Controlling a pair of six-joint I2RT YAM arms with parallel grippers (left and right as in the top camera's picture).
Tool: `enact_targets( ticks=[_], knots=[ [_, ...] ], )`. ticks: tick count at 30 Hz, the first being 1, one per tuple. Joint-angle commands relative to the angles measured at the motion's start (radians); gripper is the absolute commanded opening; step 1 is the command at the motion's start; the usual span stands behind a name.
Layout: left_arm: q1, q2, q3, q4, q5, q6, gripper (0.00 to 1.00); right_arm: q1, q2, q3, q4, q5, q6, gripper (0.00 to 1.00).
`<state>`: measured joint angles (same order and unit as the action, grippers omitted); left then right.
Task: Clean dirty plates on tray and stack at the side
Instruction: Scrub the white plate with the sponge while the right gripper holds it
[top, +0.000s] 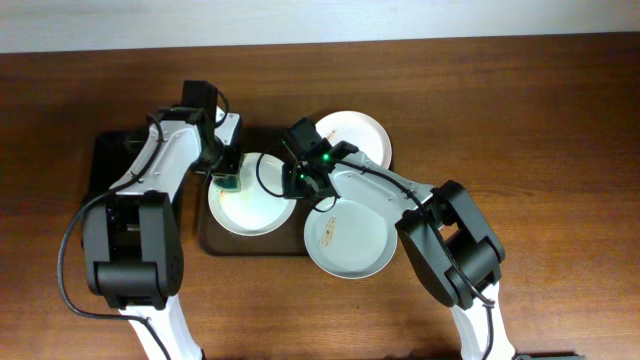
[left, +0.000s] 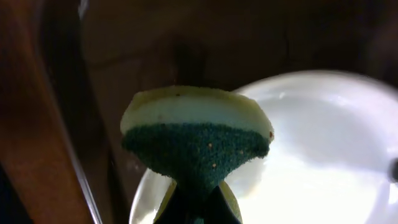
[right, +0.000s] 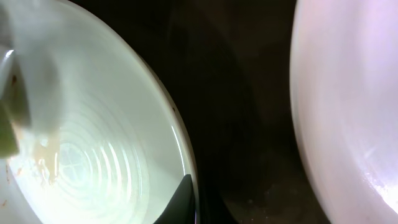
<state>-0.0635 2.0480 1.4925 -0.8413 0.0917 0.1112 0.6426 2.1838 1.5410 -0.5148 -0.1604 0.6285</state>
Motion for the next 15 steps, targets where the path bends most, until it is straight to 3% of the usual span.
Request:
enact_targets(
  ticks=[1,6,11,15],
  knots=[
    [0.000,0.012,-0.048,-0.019,-0.128,-0.013,0.01,-0.009,0.024,-0.003,-0.005,0.021,0.006,0.04],
    [-0.001,0.012,-0.087,-0.050,-0.134,-0.013,0.01,-0.009,0.024,-0.003,0.002,0.013,0.006,0.04],
    [-0.002,0.011,-0.071,-0.171,0.054,-0.008,0.01,-0.009,0.024,-0.003,0.003,0.013,0.006,0.04],
    [0.000,0.011,-0.043,-0.254,0.210,0.064,0.01,-0.009,0.024,-0.003,0.003,0.013,0.006,0.04]
  ],
)
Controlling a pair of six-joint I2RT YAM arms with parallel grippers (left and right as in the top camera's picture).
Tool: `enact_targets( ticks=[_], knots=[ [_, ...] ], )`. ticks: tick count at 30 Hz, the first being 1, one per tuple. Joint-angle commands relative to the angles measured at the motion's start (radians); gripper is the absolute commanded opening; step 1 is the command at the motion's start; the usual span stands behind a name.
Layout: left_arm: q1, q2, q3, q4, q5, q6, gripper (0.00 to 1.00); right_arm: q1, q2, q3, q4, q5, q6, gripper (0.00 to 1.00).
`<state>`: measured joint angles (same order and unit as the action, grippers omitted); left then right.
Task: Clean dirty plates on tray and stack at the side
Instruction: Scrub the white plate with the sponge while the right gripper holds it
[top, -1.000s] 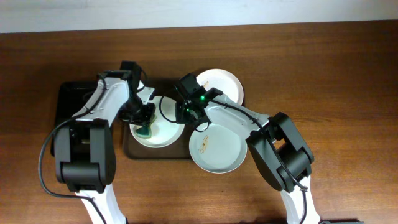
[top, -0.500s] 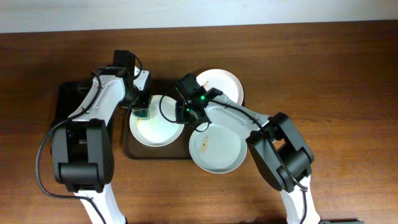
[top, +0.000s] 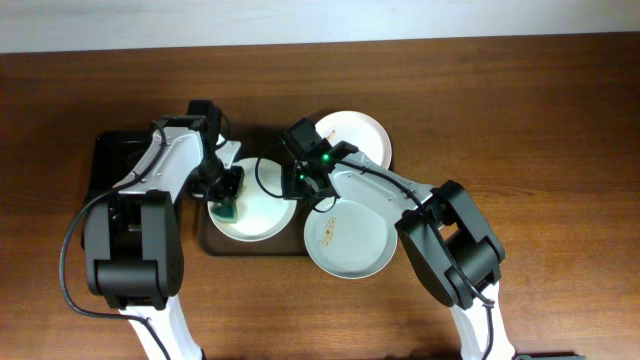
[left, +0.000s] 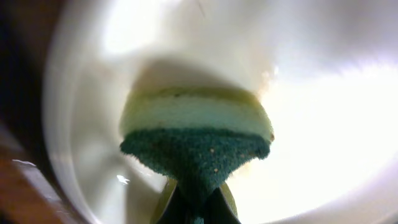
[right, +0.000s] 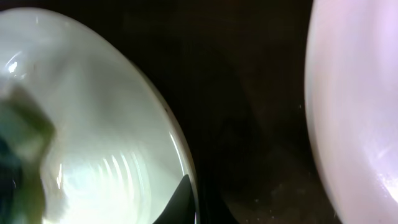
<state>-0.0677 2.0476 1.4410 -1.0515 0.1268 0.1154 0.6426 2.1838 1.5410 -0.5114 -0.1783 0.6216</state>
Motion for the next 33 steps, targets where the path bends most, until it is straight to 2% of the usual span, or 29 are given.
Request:
enact_targets(
  ticks=[1,4,9,13,17,20,25,29,33],
  knots=[
    [0.005,0.011,0.014,-0.055,0.186,0.063,0.00,-0.009,0.024,-0.003,-0.001,0.031,0.013,0.04],
    [0.011,0.011,0.030,-0.051,0.180,0.062,0.01,-0.009,0.024,-0.003,-0.001,0.031,0.013,0.04],
    [0.045,0.011,0.045,0.122,0.153,-0.026,0.01,-0.009,0.024,-0.003,-0.001,0.031,0.013,0.04],
    [0.043,0.011,0.045,0.279,0.062,-0.051,0.01,-0.009,0.024,-0.003,0.000,0.031,0.013,0.04],
    [0.033,0.015,0.045,0.335,-0.045,-0.077,0.01,-0.009,0.024,-0.003,0.003,0.032,0.013,0.04],
    [0.032,0.015,0.043,0.288,-0.068,-0.078,0.01,-0.009,0.024,-0.003,0.003,0.032,0.013,0.04],
    [0.031,0.015,0.043,0.108,-0.054,-0.077,0.01,-0.009,0.024,-0.003,0.003,0.031,0.013,0.04],
    [0.031,0.015,0.043,-0.025,0.062,-0.035,0.01,-0.009,0.024,-0.003,0.003,0.031,0.013,0.04],
    [0.031,0.015,0.043,-0.035,0.218,0.000,0.01,-0.009,0.024,-0.003,0.003,0.031,0.013,0.04]
  ],
)
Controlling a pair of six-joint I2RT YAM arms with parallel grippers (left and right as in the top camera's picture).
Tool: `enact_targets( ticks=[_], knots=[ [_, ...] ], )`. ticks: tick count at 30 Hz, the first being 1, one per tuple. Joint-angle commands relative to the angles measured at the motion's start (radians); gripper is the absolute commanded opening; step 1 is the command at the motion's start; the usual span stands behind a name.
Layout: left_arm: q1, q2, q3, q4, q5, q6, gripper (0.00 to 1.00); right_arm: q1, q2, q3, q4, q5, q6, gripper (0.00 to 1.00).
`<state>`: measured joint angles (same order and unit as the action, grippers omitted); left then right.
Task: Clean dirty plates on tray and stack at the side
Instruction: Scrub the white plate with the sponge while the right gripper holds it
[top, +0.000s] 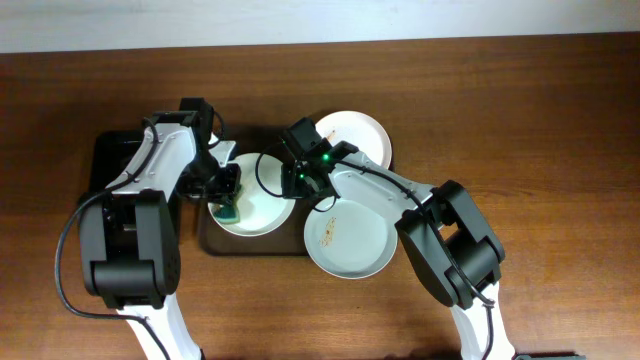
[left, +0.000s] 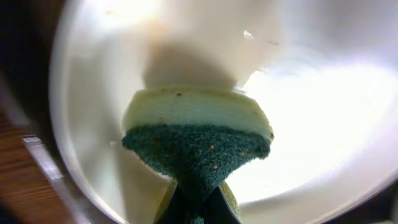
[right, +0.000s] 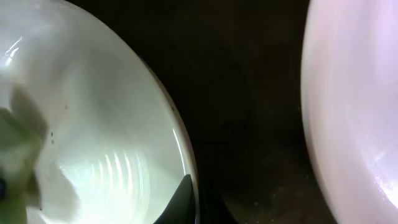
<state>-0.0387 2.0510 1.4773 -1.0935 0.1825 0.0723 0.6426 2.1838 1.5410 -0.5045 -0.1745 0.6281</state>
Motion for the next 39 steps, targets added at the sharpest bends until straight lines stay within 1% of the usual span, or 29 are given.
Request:
enact_targets(
  ticks=[1,3,5,8,10,14,16,18,22,24,30,32,34,39],
  knots=[
    [0.002,0.012,0.006,0.021,0.190,0.043,0.01,-0.009,0.024,-0.003,-0.003,0.025,0.006,0.04],
    [0.002,0.012,0.006,0.077,0.233,0.041,0.01,-0.009,0.024,-0.003,-0.004,0.023,0.006,0.04],
    [0.002,0.012,0.006,0.126,0.220,0.039,0.01,-0.009,0.024,-0.003,-0.004,0.023,0.006,0.04],
    [0.002,0.013,0.006,0.245,0.107,-0.047,0.01,-0.009,0.024,-0.003,-0.004,0.024,0.006,0.04],
    [0.002,0.015,0.006,0.293,0.063,-0.068,0.01,-0.009,0.024,-0.003,-0.004,0.024,0.006,0.04],
    [0.002,0.015,0.006,0.286,-0.112,-0.133,0.01,-0.009,0.024,-0.003,-0.004,0.024,0.006,0.04],
    [0.002,0.015,0.006,0.258,-0.141,-0.133,0.01,-0.009,0.024,-0.003,-0.003,0.024,0.006,0.04],
    [0.002,0.015,0.006,0.217,-0.140,-0.133,0.01,-0.009,0.024,-0.003,-0.003,0.024,0.006,0.04],
    [0.002,0.015,0.006,0.059,-0.102,-0.132,0.00,-0.009,0.024,-0.003,0.000,0.023,0.006,0.04],
    [0.002,0.015,0.006,0.014,-0.100,-0.127,0.00,-0.009,0.024,-0.003,0.000,0.023,0.006,0.04],
    [0.002,0.015,0.006,0.030,-0.085,-0.124,0.01,-0.009,0.024,-0.003,0.006,0.023,0.006,0.04],
    [0.002,0.015,0.006,0.049,-0.032,-0.101,0.00,-0.009,0.024,-0.003,0.006,0.023,0.006,0.04],
    [0.002,0.015,0.006,0.082,0.074,-0.047,0.01,-0.009,0.024,-0.003,0.006,0.015,0.006,0.04],
    [0.002,0.015,0.006,0.154,0.099,-0.044,0.01,-0.009,0.024,-0.003,0.006,0.001,0.006,0.04]
  ],
)
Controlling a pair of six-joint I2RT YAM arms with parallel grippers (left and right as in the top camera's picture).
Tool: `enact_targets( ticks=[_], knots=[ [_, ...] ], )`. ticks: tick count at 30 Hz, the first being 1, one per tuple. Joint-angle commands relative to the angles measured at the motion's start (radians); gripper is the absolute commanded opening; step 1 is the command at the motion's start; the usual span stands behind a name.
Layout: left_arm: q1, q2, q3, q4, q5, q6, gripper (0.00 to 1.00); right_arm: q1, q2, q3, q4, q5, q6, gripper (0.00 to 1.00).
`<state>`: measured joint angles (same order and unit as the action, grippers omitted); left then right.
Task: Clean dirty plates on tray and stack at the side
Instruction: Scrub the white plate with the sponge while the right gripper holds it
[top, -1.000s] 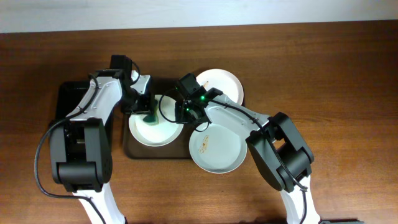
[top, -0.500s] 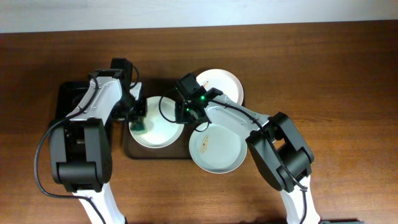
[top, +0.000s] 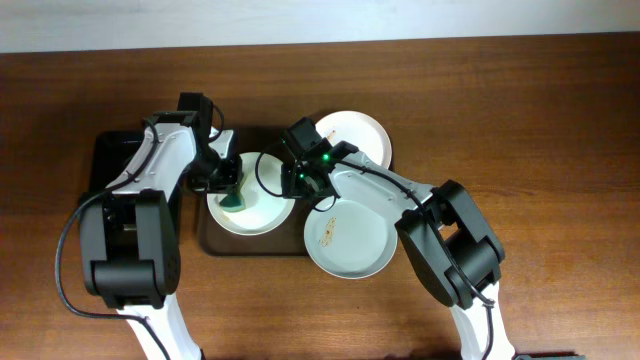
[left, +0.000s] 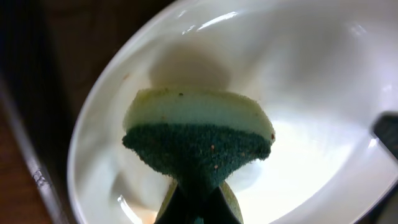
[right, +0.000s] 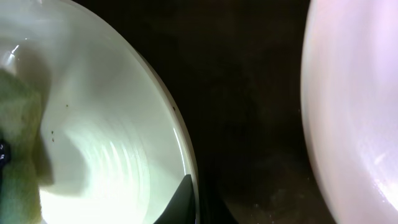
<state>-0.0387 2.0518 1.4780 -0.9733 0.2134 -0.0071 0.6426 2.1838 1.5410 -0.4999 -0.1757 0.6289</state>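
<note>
A white plate lies on the dark tray. My left gripper is shut on a yellow-and-green sponge that rests on the plate's left half. In the left wrist view the sponge sits green side toward the camera over the plate, with the left gripper pinching its base. My right gripper is shut on the plate's right rim. In the right wrist view the right gripper clamps the rim, and the sponge shows at the left.
A second white plate sits at the tray's far right corner. A third plate with food bits overlaps the tray's near right edge. A black block lies left of the tray. A faint orange smear marks the plate's near edge.
The left gripper and sponge have shifted from the plate's near-left edge a little farther in and toward its middle. The right gripper still holds the rim in the same place.
The sponge was first held at the plate's far-left rim. It then lay on the plate's left side, then near the near-left edge, and is now closer to the middle. The right gripper stayed shut on the plate's right rim throughout.
</note>
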Motion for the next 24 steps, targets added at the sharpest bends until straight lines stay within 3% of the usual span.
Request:
enact_targets(
  ticks=[1,5,11,17,20,24],
  knots=[
    [0.002,0.014,0.006,0.047,0.069,0.035,0.00,-0.009,0.024,-0.003,0.002,0.002,0.005,0.04],
    [0.002,0.014,0.006,0.044,0.097,0.039,0.01,-0.009,0.024,-0.003,0.003,0.002,0.005,0.04],
    [-0.003,0.014,0.006,-0.077,0.213,0.171,0.00,-0.016,0.024,-0.003,0.008,-0.006,0.006,0.04],
    [-0.004,0.014,0.003,-0.090,0.196,0.135,0.01,-0.016,0.024,-0.003,0.011,-0.013,0.005,0.04],
    [-0.004,0.015,-0.021,-0.008,0.072,0.032,0.01,-0.016,0.024,-0.003,0.010,-0.013,0.005,0.04],
    [-0.004,0.015,-0.029,0.169,0.049,0.029,0.01,-0.016,0.024,-0.003,0.010,-0.013,0.005,0.04]
  ],
)
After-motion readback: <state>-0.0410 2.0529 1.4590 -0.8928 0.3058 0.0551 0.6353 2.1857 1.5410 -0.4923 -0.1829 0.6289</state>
